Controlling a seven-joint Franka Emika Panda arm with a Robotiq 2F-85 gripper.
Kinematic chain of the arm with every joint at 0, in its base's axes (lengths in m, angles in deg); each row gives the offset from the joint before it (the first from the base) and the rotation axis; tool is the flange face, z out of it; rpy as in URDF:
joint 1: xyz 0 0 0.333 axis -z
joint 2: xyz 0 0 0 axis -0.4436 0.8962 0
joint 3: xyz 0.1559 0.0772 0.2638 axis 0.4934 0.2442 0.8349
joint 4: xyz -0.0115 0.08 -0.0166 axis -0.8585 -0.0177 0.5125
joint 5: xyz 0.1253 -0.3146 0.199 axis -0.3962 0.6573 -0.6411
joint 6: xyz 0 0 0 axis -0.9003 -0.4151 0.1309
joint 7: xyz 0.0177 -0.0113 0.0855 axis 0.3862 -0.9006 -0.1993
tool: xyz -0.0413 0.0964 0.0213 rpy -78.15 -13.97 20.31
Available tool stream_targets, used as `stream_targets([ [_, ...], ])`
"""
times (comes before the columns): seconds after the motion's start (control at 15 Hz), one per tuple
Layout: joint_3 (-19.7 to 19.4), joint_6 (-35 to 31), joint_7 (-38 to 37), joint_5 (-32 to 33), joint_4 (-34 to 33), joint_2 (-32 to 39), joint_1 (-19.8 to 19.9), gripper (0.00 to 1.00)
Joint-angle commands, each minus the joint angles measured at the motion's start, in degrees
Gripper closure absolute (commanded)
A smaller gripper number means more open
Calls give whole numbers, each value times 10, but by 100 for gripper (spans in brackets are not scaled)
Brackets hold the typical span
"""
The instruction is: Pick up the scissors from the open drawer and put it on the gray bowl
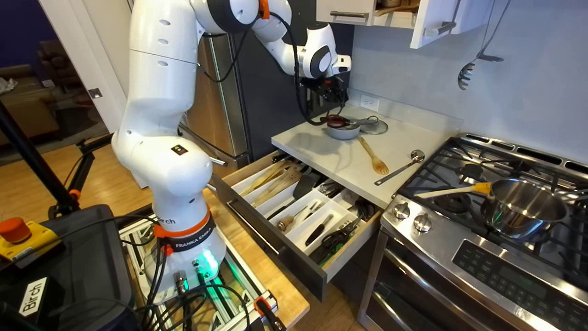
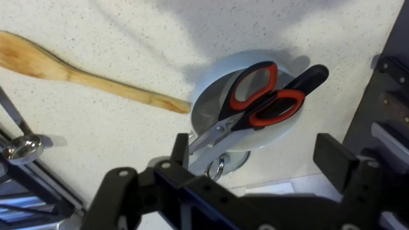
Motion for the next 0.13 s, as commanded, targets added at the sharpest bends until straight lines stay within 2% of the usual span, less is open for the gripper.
stream_targets([
  [0.0,7,-47,17,-3,30,-17,19,0],
  [0.07,9,-82,32,-7,56,-32,30,0],
])
